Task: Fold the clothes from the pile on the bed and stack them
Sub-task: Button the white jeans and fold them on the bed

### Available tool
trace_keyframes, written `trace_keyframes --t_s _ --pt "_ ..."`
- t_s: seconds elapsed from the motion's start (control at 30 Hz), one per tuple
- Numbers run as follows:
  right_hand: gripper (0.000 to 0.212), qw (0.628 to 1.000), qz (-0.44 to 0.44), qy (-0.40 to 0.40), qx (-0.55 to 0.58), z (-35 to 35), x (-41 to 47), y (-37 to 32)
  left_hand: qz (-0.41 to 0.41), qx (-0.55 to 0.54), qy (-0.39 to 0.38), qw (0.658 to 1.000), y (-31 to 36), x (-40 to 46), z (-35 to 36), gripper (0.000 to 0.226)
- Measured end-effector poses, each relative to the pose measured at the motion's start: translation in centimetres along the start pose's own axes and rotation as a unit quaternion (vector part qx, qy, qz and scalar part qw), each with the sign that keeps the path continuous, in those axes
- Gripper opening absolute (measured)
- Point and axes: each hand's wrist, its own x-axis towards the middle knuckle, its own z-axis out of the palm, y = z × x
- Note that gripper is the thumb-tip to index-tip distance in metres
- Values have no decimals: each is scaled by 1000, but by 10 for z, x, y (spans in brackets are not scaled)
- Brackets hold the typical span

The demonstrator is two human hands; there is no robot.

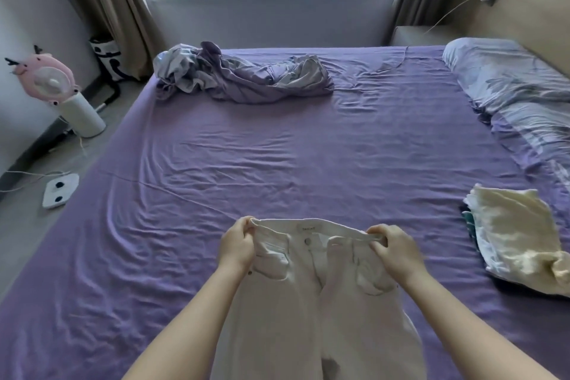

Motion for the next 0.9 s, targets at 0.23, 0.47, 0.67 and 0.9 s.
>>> trace_keyframes --t_s 0.23,0.47,0.67,0.9 --pt "13 1000 -6 3 -30 62 61 29 -11 24 -6 1000 -61 64 41 24" --pt "33 996 -35 -4 -78 105 99 64 13 292 34 956 -87 82 89 56" --pt "64 982 -87 -20 -163 138 103 76 182 289 -94 935 -82 36 158 32" --pt "68 914 -244 -9 -323 157 101 82 180 351 -169 903 -101 26 186 48"
